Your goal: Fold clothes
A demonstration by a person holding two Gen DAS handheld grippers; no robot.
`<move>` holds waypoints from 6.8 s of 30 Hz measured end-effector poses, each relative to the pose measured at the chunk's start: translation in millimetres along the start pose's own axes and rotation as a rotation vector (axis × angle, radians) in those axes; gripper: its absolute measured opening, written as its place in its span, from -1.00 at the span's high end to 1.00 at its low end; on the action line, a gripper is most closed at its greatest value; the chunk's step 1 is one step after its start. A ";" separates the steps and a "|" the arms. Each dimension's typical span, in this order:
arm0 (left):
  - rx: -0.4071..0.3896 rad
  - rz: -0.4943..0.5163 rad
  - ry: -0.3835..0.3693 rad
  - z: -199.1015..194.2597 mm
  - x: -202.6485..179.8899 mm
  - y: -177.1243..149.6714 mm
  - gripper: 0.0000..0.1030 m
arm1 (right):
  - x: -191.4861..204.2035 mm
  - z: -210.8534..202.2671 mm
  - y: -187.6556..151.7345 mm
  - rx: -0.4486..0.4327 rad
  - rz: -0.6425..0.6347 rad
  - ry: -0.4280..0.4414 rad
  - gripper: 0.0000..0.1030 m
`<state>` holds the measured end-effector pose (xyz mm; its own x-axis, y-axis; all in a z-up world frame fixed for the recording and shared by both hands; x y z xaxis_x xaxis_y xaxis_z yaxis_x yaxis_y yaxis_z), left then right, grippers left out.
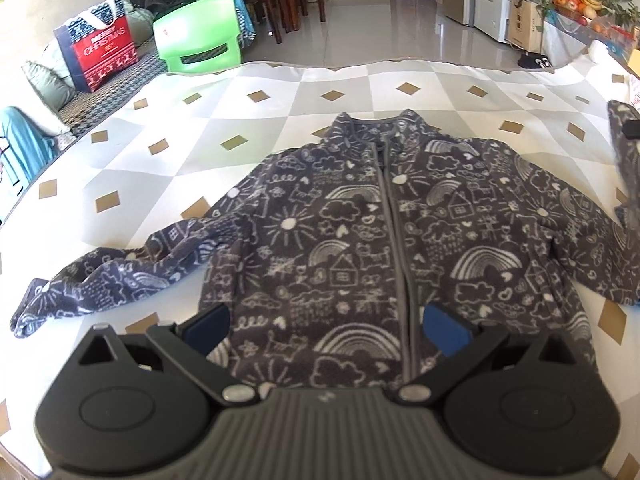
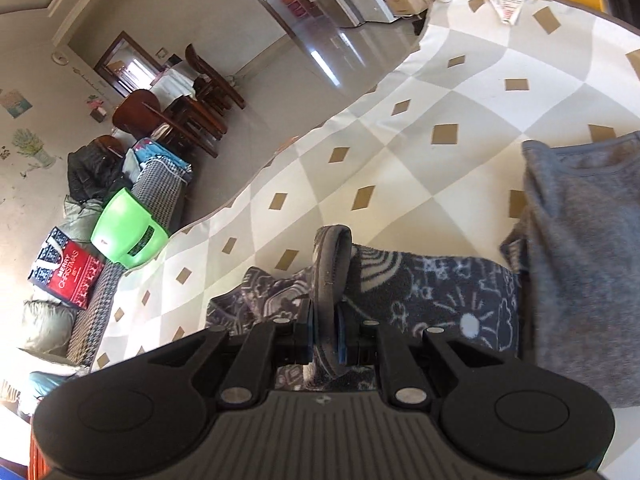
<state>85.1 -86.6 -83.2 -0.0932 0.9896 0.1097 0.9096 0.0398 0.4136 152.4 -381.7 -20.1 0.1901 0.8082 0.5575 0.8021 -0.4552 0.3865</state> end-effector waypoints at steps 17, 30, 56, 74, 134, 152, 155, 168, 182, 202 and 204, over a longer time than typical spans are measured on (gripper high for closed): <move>0.005 -0.163 0.027 -2.2 74.0 0.1 -1.00 | 126.6 81.5 -41.4 0.080 -0.160 0.193 0.77; 0.023 -0.225 0.069 1.6 99.0 -2.3 -1.00 | 167.0 140.6 -97.4 0.257 -0.274 0.133 0.38; 0.111 -0.265 0.049 24.9 99.2 -5.0 -1.00 | 150.5 128.5 -120.8 0.203 -0.547 -0.279 0.20; 0.156 -0.420 0.104 50.4 161.8 -10.9 -1.00 | 154.6 129.7 -163.6 0.256 -0.711 -0.334 0.29; 0.049 -1.084 -0.272 94.0 374.4 -29.8 0.33 | 155.2 141.4 -173.1 0.311 -0.697 -0.377 0.12; -0.019 -1.155 -0.200 85.2 373.3 -23.2 0.89 | 153.7 148.8 -180.6 0.335 -0.733 -0.397 0.12; -0.059 -1.080 -0.184 74.1 364.1 -8.0 0.89 | 152.6 146.3 -176.5 0.322 -0.728 -0.401 0.12; -0.147 -0.767 -0.350 36.5 251.1 62.5 0.89 | 133.9 130.1 -153.8 0.295 -0.669 -0.420 0.12; -0.112 -0.283 -0.583 23.3 44.0 91.9 0.86 | 95.0 101.8 -115.4 0.246 -0.586 -0.476 0.12; -0.110 -0.073 -0.554 -3.3 23.6 74.6 -0.52 | 76.4 80.7 -94.8 0.199 -0.550 -0.459 0.11; -0.127 -0.102 -0.552 -5.9 35.2 77.4 -0.54 | 82.2 82.1 -96.7 0.197 -0.559 -0.437 0.11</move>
<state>149.9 -49.5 -42.0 0.0782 0.9085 -0.4104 0.8482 0.1557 0.5062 136.9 -240.6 -72.0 -0.1018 0.9939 -0.0435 0.9244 0.1107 0.3651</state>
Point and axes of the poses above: each gripper's, at about its wrist camera, not at the fingertips, and z roughly the way its jaws point, x to its left, y to its top, the point moved 4 cm from there along z, roughly the way its jaws point, and after that the axes turned 11 degrees about x, right-handed, at the moved point
